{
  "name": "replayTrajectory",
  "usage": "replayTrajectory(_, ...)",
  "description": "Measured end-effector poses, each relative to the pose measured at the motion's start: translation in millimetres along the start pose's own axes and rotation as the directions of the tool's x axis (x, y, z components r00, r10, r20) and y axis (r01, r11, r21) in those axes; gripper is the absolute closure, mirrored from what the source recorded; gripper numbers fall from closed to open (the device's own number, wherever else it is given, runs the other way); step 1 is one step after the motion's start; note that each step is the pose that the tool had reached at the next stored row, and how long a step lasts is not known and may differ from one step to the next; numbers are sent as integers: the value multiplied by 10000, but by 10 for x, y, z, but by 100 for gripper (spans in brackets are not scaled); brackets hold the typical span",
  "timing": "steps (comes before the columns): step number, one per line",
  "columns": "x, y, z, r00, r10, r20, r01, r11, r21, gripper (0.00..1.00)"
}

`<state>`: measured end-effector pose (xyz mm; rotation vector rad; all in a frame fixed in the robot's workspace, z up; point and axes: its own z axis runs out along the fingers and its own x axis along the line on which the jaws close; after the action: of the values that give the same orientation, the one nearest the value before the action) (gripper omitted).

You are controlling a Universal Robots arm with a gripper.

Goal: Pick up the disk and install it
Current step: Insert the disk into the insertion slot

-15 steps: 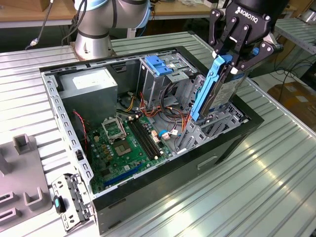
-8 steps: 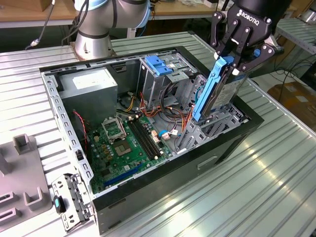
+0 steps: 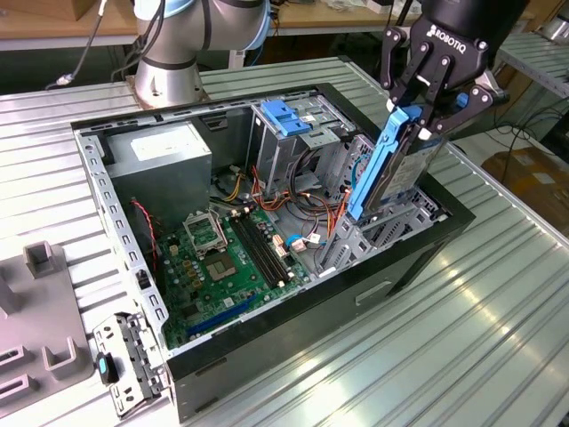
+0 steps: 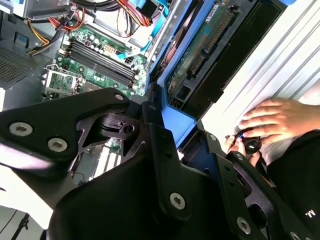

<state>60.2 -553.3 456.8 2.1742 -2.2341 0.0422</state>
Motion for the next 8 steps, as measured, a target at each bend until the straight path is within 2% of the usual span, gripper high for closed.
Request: replayTrajectory(8,2,-12,37,10000,1,-1,-1,10000,-14,63)
